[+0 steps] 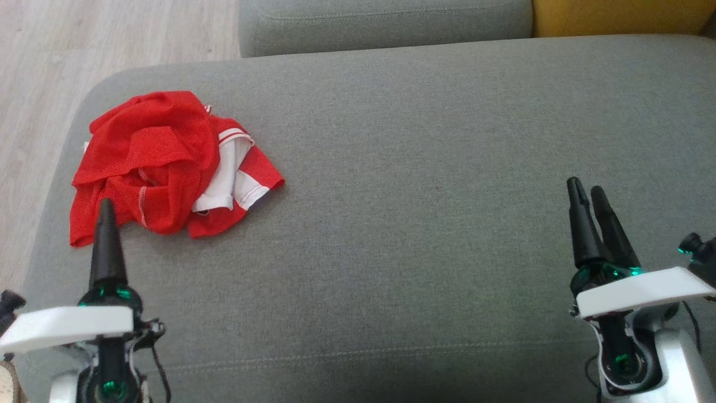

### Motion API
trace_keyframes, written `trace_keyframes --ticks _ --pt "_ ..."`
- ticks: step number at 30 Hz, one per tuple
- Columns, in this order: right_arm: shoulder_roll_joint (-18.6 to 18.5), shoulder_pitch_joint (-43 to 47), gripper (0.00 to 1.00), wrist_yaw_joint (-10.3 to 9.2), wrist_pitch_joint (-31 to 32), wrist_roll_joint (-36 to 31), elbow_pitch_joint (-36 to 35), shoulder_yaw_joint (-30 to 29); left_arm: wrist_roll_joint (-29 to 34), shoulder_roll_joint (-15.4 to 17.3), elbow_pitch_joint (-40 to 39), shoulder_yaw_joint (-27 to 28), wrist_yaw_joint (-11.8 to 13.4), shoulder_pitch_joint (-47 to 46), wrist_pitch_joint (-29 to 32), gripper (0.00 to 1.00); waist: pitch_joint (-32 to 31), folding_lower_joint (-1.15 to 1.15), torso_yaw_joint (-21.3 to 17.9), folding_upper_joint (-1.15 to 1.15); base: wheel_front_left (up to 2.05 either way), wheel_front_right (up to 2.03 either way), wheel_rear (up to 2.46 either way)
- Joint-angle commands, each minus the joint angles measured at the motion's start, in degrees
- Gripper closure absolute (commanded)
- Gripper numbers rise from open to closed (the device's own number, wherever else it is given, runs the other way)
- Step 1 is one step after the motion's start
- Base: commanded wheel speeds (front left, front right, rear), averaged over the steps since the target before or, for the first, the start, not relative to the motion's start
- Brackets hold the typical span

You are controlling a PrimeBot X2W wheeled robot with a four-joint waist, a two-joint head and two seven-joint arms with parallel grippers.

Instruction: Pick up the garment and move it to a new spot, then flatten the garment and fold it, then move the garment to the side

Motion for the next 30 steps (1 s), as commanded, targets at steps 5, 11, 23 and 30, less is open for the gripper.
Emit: trace_keyframes --ticks 5,11,23,30 --pt "-0.4 -2.4 0.0 0.01 -1.4 -5.6 -3.4 1.8 8.0 0.8 -4.8 -2.3 1.0 -2.5 -1.2 0.0 0.2 0.0 -0.2 0.0 0.0 0.0 0.0" --pt "-0.4 -1.8 0.0 0.01 -2.4 -10.9 -3.1 3.5 19.0 0.9 -5.2 -7.9 2.1 -1.9 -2.2 0.0 0.1 0.0 -0.4 0.0 0.0 0.0 0.0" --pt "-0.4 -0.9 0.0 0.0 -4.3 -18.3 -2.5 4.5 32.9 4.8 -4.3 -18.7 9.4 -2.4 -4.0 0.0 -0.1 0.0 -0.9 0.0 0.0 0.0 0.0" --pt "-0.4 -0.7 0.0 0.0 -5.5 -22.9 -0.8 4.3 37.3 7.8 -2.3 -24.5 15.9 -3.2 -5.2 0.0 -0.2 0.0 -1.1 0.0 0.0 0.0 0.0"
